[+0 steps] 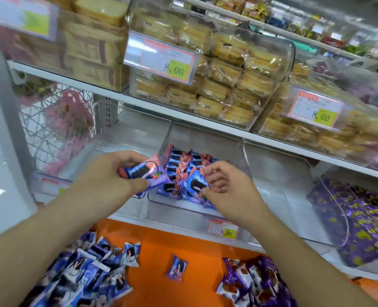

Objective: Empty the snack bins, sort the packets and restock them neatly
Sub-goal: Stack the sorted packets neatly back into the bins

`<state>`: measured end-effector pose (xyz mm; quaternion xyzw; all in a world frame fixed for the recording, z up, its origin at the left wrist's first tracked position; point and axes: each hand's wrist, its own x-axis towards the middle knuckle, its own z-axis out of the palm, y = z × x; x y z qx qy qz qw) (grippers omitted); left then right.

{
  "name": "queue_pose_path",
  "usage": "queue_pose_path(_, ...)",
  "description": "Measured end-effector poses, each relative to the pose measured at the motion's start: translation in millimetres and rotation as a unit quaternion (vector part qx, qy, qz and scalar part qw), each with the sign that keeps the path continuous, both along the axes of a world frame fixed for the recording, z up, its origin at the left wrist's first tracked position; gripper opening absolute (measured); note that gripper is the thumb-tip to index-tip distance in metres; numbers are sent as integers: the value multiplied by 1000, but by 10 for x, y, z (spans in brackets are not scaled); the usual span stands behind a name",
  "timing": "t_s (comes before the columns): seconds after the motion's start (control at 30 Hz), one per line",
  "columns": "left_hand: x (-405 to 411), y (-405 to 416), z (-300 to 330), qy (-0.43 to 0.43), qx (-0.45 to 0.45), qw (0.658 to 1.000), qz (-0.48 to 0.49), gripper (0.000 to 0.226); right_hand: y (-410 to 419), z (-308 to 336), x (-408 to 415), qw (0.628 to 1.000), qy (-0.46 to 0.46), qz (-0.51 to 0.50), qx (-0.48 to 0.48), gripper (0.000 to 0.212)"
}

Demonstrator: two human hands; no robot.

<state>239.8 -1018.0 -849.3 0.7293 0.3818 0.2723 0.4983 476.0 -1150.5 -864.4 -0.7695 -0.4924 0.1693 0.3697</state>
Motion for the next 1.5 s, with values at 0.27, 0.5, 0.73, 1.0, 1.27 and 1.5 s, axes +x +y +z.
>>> queue_pose_path(0.27, -57, 185, -70, -7, 11, 1000, 4, 29, 937, -501, 36, 967, -169, 131, -138, 26)
queue_pose_path(0.5, -27, 202, -111, -19, 0, 1000, -21, 30, 1018, -623, 68, 935, -295, 171, -100, 20)
queue_pose_path(0.73, 7, 123, -75, -24, -17, 999, -36, 33, 935, -615, 101, 955, -245, 136, -101, 30)
queue_pose_path(1.0, 110, -7, -37, -22, -36, 996, -76, 42, 230, 93, -234, 975, 193, 93, 59, 38)
queue_pose_path(1.27, 175, -21, -106, 6, 53, 996, -75, 45, 195, 143, -159, 993, 47, 85, 68, 29)
queue_pose_path(1.5, 156, 175, -331, 174, 244, 949, -103, 70, 561, -324, 126, 996, -36, 66, -47, 26)
